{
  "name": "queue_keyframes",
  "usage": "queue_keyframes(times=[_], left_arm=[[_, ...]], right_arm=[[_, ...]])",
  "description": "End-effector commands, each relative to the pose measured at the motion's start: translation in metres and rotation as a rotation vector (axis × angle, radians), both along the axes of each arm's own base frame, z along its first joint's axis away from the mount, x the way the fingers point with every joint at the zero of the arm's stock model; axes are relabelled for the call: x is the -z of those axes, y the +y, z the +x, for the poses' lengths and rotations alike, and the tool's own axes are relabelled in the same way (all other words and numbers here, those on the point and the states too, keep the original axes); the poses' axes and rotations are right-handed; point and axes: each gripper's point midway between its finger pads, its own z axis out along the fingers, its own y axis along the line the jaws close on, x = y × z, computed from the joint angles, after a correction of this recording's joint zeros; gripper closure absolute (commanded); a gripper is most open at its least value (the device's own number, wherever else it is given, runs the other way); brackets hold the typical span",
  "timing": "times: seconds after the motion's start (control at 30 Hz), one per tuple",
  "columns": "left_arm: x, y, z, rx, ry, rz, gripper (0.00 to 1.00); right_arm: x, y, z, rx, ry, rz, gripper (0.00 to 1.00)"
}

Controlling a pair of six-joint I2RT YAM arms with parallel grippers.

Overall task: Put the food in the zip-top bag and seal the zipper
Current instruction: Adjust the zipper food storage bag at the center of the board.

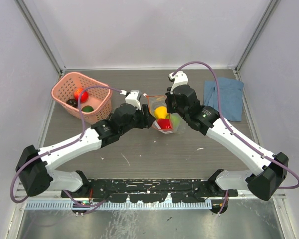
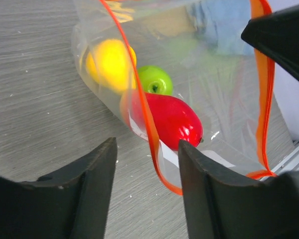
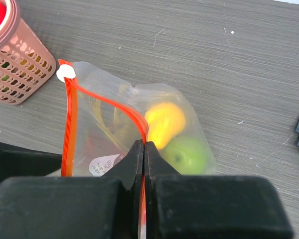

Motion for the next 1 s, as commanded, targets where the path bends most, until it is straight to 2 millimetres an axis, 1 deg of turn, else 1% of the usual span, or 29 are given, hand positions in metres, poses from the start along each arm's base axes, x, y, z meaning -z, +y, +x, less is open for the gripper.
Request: queue_keyframes(times=[0.0, 0.1, 0.17, 0.2, 0.37, 0.47, 0.53, 0.6, 0.67, 0.73, 0.83, 0.9, 0.97], left_arm=[[-0.025, -0.023, 0.005, 0.064, -0.025, -0.060, 0.55], [-0.036, -0.024, 0.007, 0.066, -0.047, -0.068, 0.77], [-0.049, -0.022, 0.008, 0.070, -0.079, -0.072, 0.91], [-0.059, -0.021, 0.008, 0.074, -0.096, -0.071, 0.99], [-0.084, -0.020, 0.004, 0.112, -0.121, -0.034, 1.00], [-0.092, -0.020, 0.000, 0.137, -0.124, -0.033, 1.00], [-0.090, -0.020, -0.002, 0.146, -0.116, -0.021, 1.00], [-0.082, -0.019, 0.000, 0.143, -0.101, 0.000, 1.00], [-0.072, -0.018, 0.001, 0.145, -0.069, 0.018, 1.00], [-0.068, -0.018, 0.001, 0.157, -0.050, 0.021, 1.00], [-0.061, -0.018, 0.001, 0.166, -0.031, 0.047, 1.00], [-0.064, -0.015, 0.001, 0.171, -0.029, 0.047, 1.00], [-0.071, -0.014, -0.001, 0.176, -0.043, 0.034, 1.00]], right_arm=[[-0.028, 0.003, 0.003, 0.004, -0.070, 0.077, 1.00], [-0.027, -0.003, 0.003, 0.024, -0.074, 0.058, 1.00], [-0.027, -0.008, 0.004, 0.040, -0.076, 0.041, 1.00], [-0.026, -0.010, 0.004, 0.046, -0.076, 0.029, 1.00], [-0.019, -0.024, 0.006, 0.095, -0.062, -0.043, 1.00], [-0.014, -0.029, 0.006, 0.109, -0.048, -0.073, 1.00], [-0.007, -0.031, 0.006, 0.109, -0.030, -0.093, 1.00], [0.001, -0.030, 0.006, 0.102, -0.008, -0.111, 1.00], [0.009, -0.025, 0.007, 0.082, 0.017, -0.124, 1.00], [0.017, -0.020, 0.008, 0.064, 0.040, -0.137, 1.00], [0.023, -0.015, 0.011, 0.050, 0.058, -0.149, 1.00], [0.022, -0.014, 0.013, 0.047, 0.054, -0.152, 1.00], [0.018, -0.015, 0.015, 0.054, 0.043, -0.158, 1.00]])
